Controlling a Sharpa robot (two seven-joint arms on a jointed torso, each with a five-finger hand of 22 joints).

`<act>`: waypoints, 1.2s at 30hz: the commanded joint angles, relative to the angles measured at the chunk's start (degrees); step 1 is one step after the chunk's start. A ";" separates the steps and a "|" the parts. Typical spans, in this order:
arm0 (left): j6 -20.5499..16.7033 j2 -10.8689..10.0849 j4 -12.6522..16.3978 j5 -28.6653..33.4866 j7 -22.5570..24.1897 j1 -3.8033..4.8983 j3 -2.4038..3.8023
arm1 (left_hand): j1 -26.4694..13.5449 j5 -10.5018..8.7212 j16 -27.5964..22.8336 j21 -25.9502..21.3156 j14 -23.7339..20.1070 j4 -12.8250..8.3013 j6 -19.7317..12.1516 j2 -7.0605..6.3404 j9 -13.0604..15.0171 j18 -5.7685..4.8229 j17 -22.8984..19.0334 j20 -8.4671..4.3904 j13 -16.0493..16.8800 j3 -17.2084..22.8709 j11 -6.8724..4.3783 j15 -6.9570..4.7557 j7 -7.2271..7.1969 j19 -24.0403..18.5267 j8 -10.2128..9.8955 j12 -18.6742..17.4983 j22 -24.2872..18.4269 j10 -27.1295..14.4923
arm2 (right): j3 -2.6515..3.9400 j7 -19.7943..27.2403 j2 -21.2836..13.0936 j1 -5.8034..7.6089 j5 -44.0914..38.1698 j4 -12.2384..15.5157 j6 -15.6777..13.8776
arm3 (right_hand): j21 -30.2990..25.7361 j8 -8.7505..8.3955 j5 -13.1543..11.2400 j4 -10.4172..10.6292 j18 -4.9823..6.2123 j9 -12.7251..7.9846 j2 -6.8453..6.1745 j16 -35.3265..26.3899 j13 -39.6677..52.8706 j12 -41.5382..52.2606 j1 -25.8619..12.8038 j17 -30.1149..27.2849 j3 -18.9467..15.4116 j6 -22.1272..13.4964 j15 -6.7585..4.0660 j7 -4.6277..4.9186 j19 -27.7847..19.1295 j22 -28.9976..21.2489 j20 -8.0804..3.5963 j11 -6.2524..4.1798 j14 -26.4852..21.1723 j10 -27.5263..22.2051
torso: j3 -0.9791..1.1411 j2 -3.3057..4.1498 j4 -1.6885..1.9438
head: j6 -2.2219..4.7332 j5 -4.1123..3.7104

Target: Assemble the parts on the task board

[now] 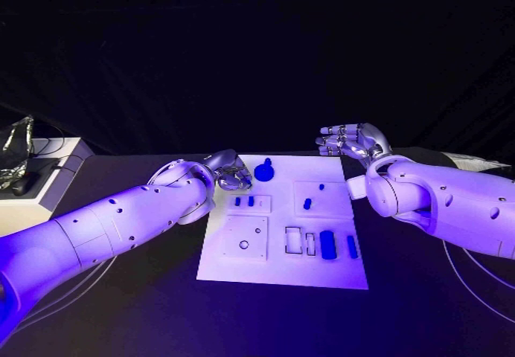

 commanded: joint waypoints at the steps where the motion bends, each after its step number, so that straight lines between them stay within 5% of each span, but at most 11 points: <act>1: 0.73 0.27 -0.32 -0.94 -0.08 -0.04 0.03 | 0.34 0.10 -0.20 -0.20 0.16 0.16 -0.14 -0.27 0.11 0.33 0.05 -0.18 -0.03 -0.30 0.17 0.19 0.37 -0.33 0.17 0.07 0.47 -0.28 | 0.02 0.85 0.00 0.00 -0.31 0.08 0.87 | 0.03 -0.32 0.27 0.09 -0.45 -0.05 -0.10 -0.18 -0.09 -0.19 -0.53 -0.08 0.28 -0.12 0.05 0.00 -0.39 -0.02 -0.15 0.06 -0.31 -0.31 | 0.07 0.01 -0.03 | 0.06 0.01; 36: 1.99 0.32 -0.52 -0.54 -0.74 -0.16 -0.13 | 0.58 0.08 -0.25 -0.09 0.19 0.15 0.05 -0.15 0.12 0.29 0.40 -0.28 -0.01 -0.30 0.11 0.15 0.33 -0.30 0.19 0.10 0.70 -0.07 | 0.02 0.93 -0.08 -0.01 -0.31 0.08 0.92 | 0.03 -0.32 0.27 0.09 -0.45 -0.05 -0.10 -0.18 -0.09 -0.19 -0.53 -0.08 0.28 -0.12 0.05 0.00 -0.39 -0.02 -0.15 0.06 -0.31 -0.31 | -0.02 -0.02 0.05 | -0.53 -0.08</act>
